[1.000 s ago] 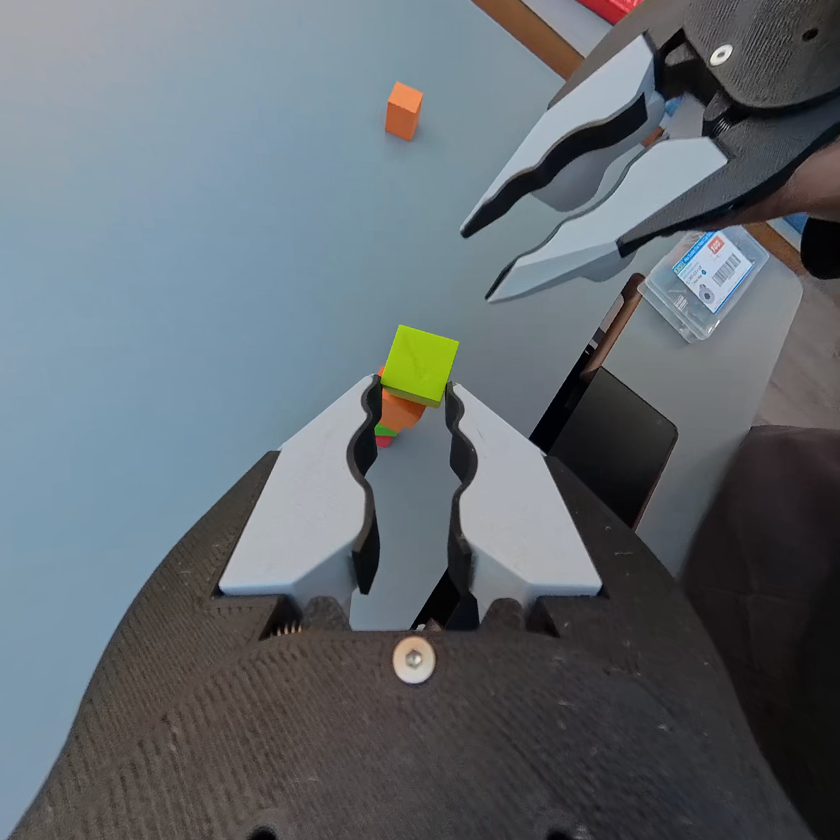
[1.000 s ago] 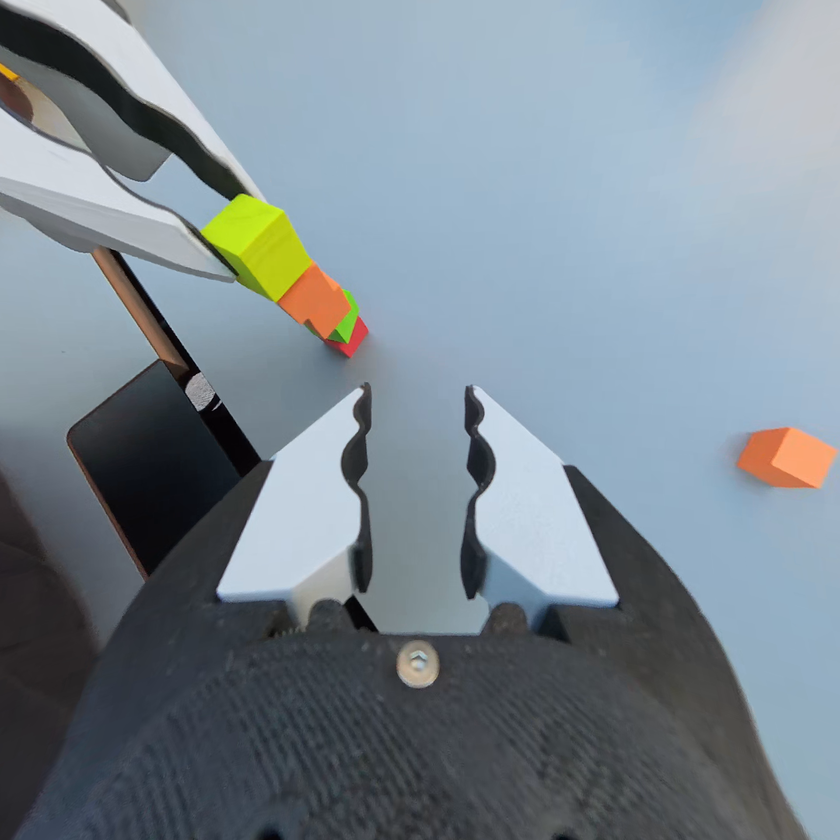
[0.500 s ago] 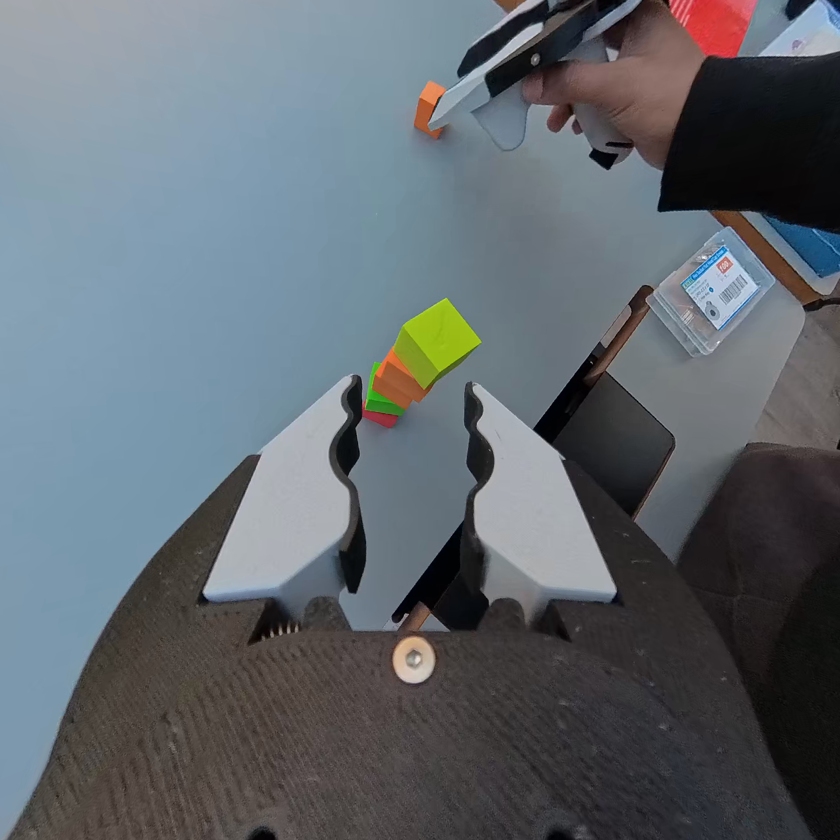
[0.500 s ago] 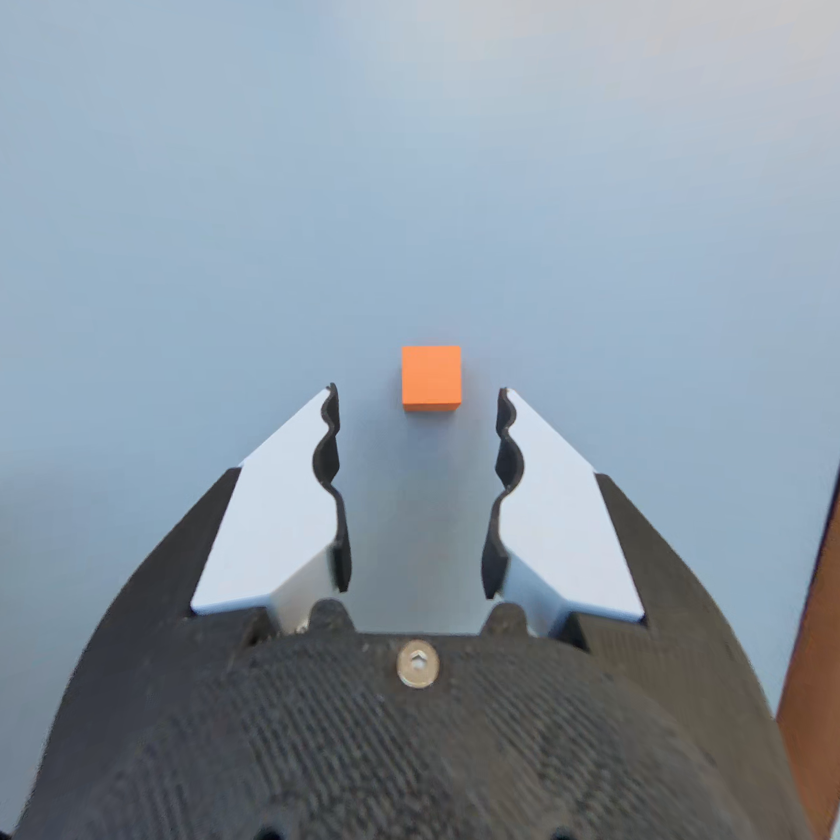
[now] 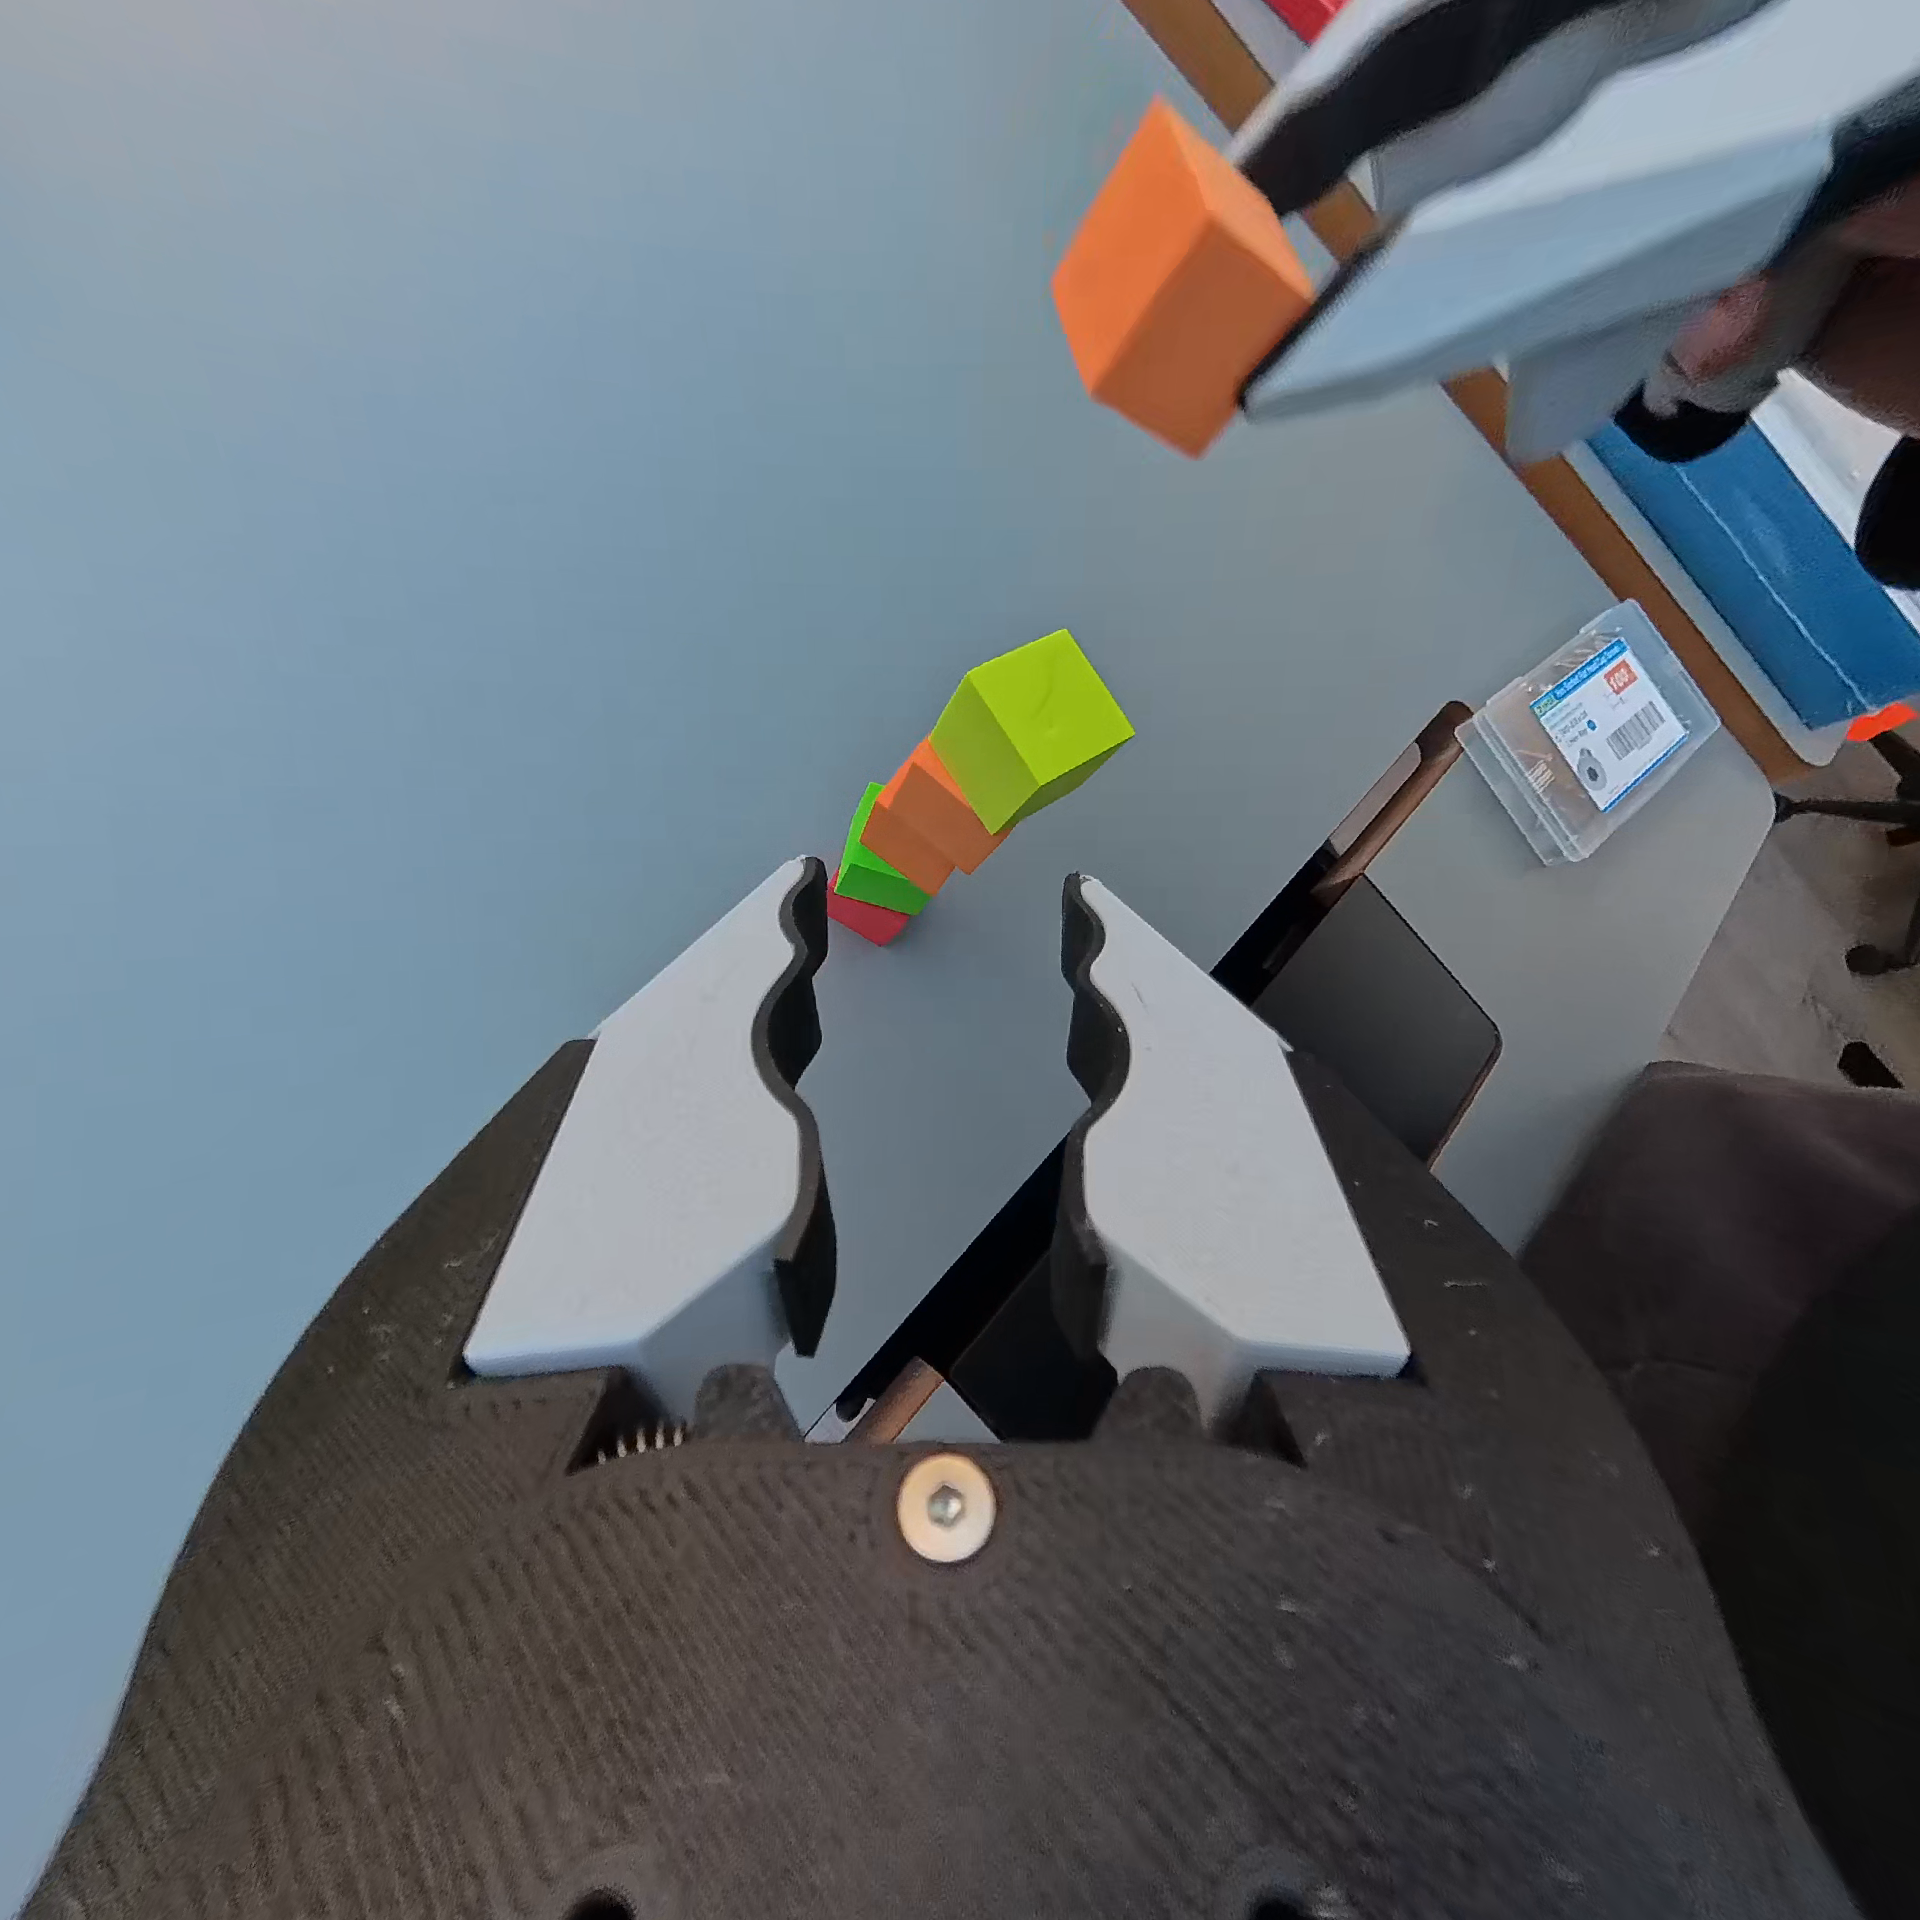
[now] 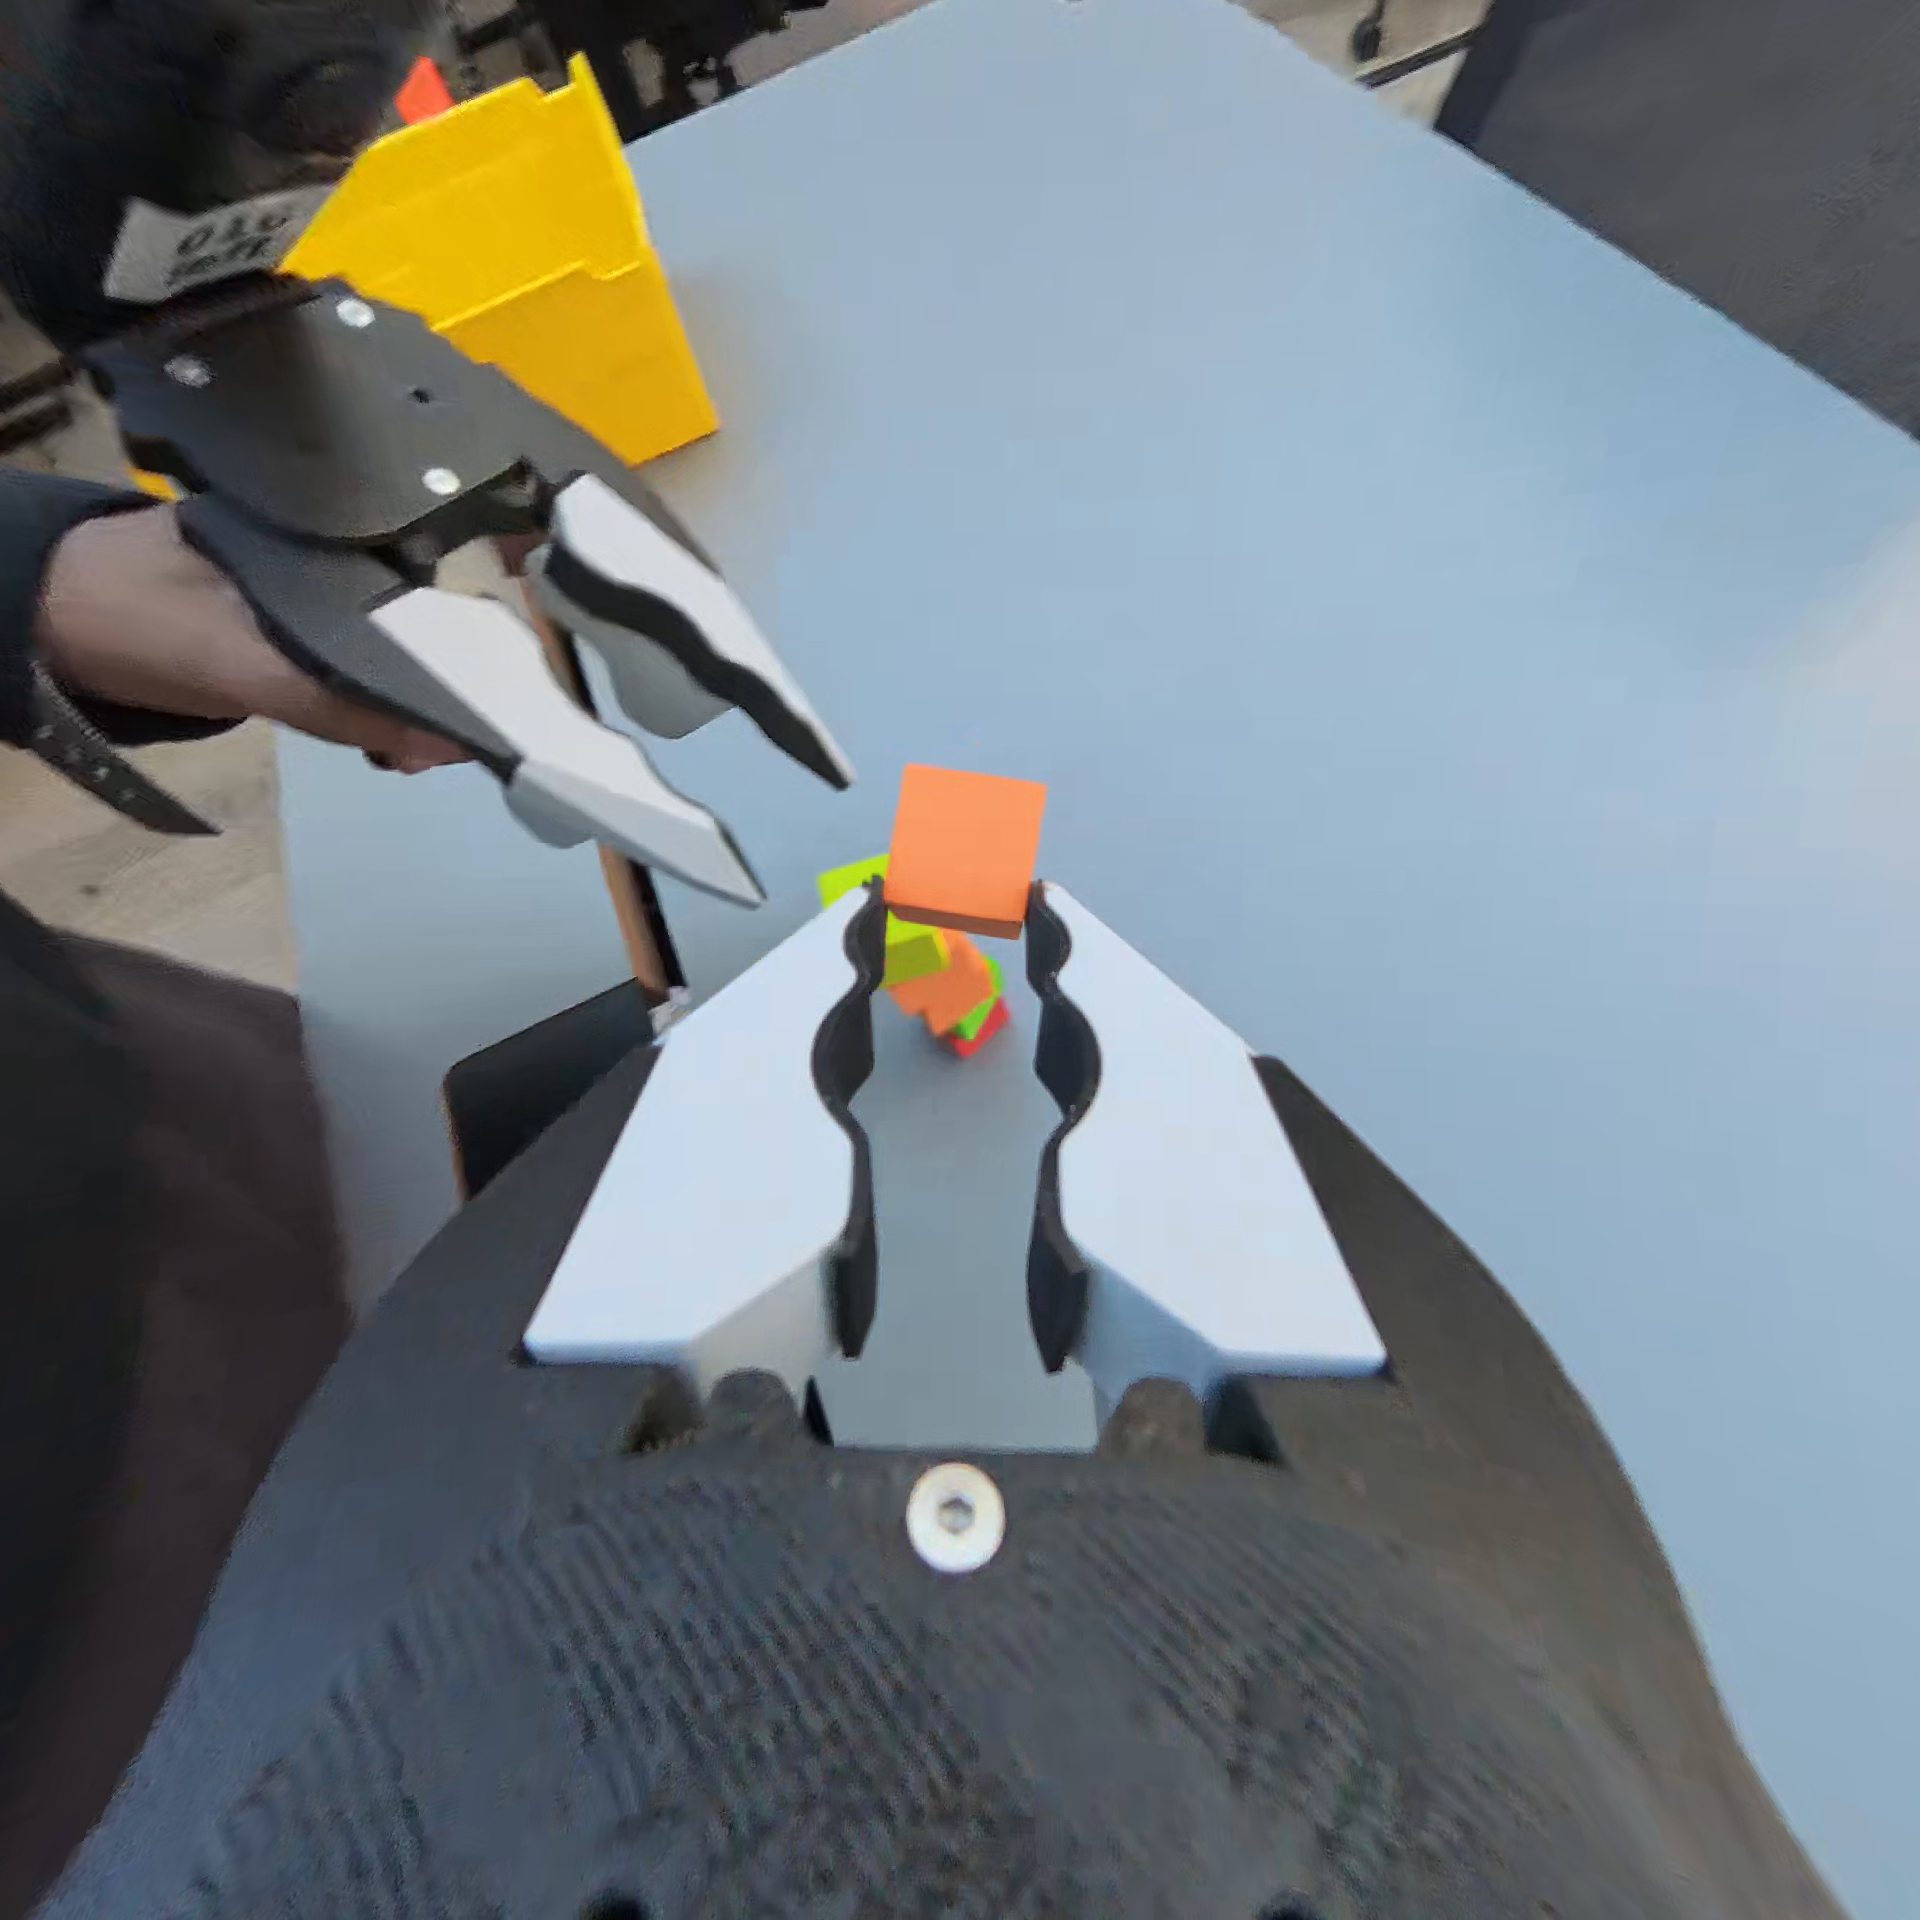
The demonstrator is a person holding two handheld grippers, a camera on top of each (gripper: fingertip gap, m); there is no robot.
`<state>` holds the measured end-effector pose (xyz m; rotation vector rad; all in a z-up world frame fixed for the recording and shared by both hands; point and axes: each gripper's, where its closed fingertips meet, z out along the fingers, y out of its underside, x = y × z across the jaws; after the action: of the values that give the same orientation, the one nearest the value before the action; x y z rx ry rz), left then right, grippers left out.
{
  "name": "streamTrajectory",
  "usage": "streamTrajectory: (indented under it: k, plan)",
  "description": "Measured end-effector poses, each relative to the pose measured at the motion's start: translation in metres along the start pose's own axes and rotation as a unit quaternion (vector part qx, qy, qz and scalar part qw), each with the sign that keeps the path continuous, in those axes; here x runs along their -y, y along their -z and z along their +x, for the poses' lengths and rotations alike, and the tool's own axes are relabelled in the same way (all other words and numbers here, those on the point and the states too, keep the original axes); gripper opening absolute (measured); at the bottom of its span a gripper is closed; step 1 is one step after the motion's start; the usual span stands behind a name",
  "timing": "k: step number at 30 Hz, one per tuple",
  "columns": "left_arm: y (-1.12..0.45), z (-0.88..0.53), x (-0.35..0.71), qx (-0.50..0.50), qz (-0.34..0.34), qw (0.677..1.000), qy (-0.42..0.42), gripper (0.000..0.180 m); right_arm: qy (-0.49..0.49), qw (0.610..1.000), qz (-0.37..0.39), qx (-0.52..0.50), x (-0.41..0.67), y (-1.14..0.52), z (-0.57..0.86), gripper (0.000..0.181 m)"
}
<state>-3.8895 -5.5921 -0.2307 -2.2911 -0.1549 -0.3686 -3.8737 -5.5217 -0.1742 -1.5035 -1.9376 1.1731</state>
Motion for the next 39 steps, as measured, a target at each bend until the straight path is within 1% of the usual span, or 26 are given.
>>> streamTrajectory:
  k: [2,5,8,12,14,17,18,20,21,22,24,26,28,31,33,34,37,39]
  plan:
    - [0.004,0.000,0.002,0.000,0.008,1.000,0.005,0.043,0.023,0.999,-0.029,0.028,-0.005,-0.009,-0.025,0.025]
    - [0.014,0.001,0.005,0.006,0.023,1.000,0.003,0.043,0.051,0.996,-0.070,0.023,-0.018,-0.022,-0.032,0.025]
    - [0.026,0.003,0.003,0.017,0.035,0.999,0.001,0.043,0.058,0.995,-0.083,0.016,-0.019,-0.029,-0.033,0.026]
    - [0.042,0.005,-0.009,0.029,0.045,0.998,0.014,0.043,0.061,0.992,-0.111,0.005,-0.026,-0.034,-0.033,0.042]
    - [0.050,0.006,-0.017,0.033,0.048,0.998,0.023,0.043,0.068,0.991,-0.112,-0.012,-0.024,-0.030,-0.032,0.047]
    - [0.058,0.006,-0.026,0.038,0.055,0.997,0.037,0.042,0.048,0.995,-0.087,-0.026,-0.018,-0.018,-0.036,0.050]
    - [0.060,0.007,-0.029,0.039,0.057,0.997,0.042,0.042,0.036,0.996,-0.080,-0.030,-0.020,-0.014,-0.037,0.049]
    - [0.063,0.007,-0.031,0.038,0.064,0.996,0.052,0.042,0.012,0.996,-0.080,-0.033,-0.034,-0.008,-0.039,0.040]
    - [0.064,0.007,-0.031,0.037,0.067,0.995,0.057,0.042,0.001,0.996,-0.086,-0.032,-0.044,-0.008,-0.043,0.029]
    - [0.066,0.008,-0.031,0.036,0.069,0.995,0.060,0.042,-0.009,0.995,-0.092,-0.029,-0.054,-0.008,-0.049,0.013]
    - [0.068,0.008,-0.032,0.036,0.071,0.995,0.063,0.042,-0.028,0.995,-0.095,-0.019,-0.070,-0.014,-0.067,0.000]
    - [0.070,0.009,-0.033,0.039,0.069,0.995,0.061,0.042,-0.038,0.994,-0.098,-0.001,-0.082,-0.027,-0.094,0.000]
    - [0.072,0.009,-0.036,0.043,0.069,0.995,0.061,0.042,-0.022,0.992,-0.122,0.027,-0.096,-0.045,-0.126,0.000]
    - [0.075,0.009,-0.040,0.045,0.073,0.994,0.071,0.042,0.065,0.982,-0.173,0.041,-0.113,-0.070,-0.152,0.000]
    - [0.079,0.010,-0.043,0.049,0.077,0.993,0.074,0.042,0.112,0.976,-0.183,0.033,-0.112,-0.083,-0.153,0.000]
    - [0.081,0.010,-0.045,0.051,0.079,0.993,0.076,0.042,0.120,0.975,-0.181,0.035,-0.108,-0.088,-0.151,0.000]
    - [0.088,0.009,-0.050,0.059,0.086,0.991,0.084,0.042,0.096,0.983,-0.157,0.017,-0.095,-0.100,-0.126,0.000]
    - [0.093,0.007,-0.053,0.066,0.091,0.989,0.091,0.042,0.063,0.988,-0.136,-0.041,-0.087,-0.101,-0.088,0.000]
